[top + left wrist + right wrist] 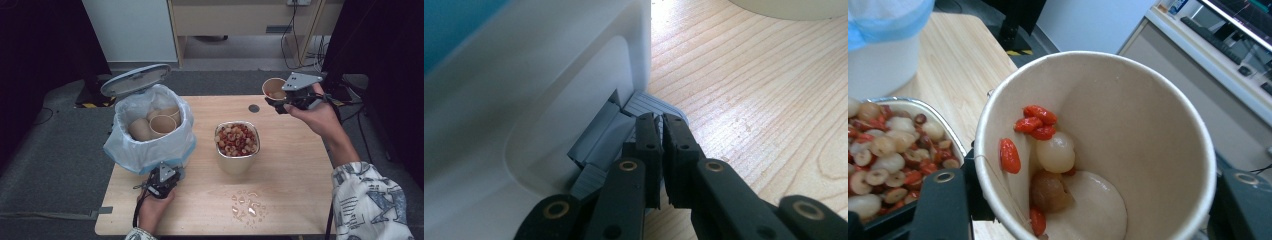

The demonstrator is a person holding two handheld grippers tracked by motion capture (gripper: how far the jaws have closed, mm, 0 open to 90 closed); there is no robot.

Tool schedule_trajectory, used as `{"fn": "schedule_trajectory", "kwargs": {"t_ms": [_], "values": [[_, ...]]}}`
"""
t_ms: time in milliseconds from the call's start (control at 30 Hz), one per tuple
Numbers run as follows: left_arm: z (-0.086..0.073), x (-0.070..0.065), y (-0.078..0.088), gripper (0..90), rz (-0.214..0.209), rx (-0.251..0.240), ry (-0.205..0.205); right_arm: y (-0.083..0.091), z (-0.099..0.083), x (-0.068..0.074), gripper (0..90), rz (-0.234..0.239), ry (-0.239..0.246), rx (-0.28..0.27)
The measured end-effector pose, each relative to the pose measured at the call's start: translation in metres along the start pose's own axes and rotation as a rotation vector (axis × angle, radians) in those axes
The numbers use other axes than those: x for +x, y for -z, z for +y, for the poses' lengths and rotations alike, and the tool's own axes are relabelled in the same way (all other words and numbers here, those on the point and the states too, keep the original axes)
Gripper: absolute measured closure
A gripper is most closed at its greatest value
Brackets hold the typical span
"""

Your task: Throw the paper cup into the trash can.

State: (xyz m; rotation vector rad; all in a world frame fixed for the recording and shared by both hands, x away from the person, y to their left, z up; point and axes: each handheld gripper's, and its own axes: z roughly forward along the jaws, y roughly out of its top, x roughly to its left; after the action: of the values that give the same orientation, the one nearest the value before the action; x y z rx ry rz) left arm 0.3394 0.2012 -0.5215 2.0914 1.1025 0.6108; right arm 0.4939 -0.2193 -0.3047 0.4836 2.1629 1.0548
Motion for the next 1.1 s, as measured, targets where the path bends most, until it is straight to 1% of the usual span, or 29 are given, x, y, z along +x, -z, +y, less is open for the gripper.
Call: {"fn": "schedule_trajectory", "kwargs": {"t_ms": [67, 300, 367, 467, 567, 800, 933, 1100], "values": [[0.0, -0.0001, 0.0, 85.4, 0.001, 0.001, -0.001, 0.0008, -0.0007, -0.0017, 32.9, 0.016, -0.032, -0.008], [0.0, -0.0001, 0.0, 85.4, 0.0, 0.0, 0.0, 0.0019, -0.0011, -0.0054, 32.8, 0.059, -0.111, -0.037], [0.0, 0.0, 0.0, 85.4, 0.0, 0.0, 0.0, 0.0023, -0.0009, -0.006, 32.8, 0.074, -0.141, -0.046], [0.0, -0.0001, 0.0, 85.4, 0.001, 0.001, -0.001, 0.0017, -0.001, -0.006, 32.8, 0.085, -0.149, -0.039], [0.0001, -0.0002, 0.0, 85.2, 0.001, 0.0, -0.001, 0.0015, -0.0013, -0.0062, 32.9, 0.1, -0.17, -0.039], [0.0, 0.0, 0.0, 85.3, 0.0, 0.0, -0.001, 0.0025, -0.0029, -0.009, 32.8, 0.117, -0.213, -0.057], [0.0, -0.0001, 0.0, 85.3, 0.0, 0.0, -0.001, 0.0036, -0.0015, -0.0095, 32.8, 0.137, -0.237, -0.069], [0.0001, -0.0003, 0.0, 85.3, 0.001, 0.0, 0.0, 0.0022, 0.0027, -0.0067, 32.8, 0.166, -0.252, -0.066]]}}
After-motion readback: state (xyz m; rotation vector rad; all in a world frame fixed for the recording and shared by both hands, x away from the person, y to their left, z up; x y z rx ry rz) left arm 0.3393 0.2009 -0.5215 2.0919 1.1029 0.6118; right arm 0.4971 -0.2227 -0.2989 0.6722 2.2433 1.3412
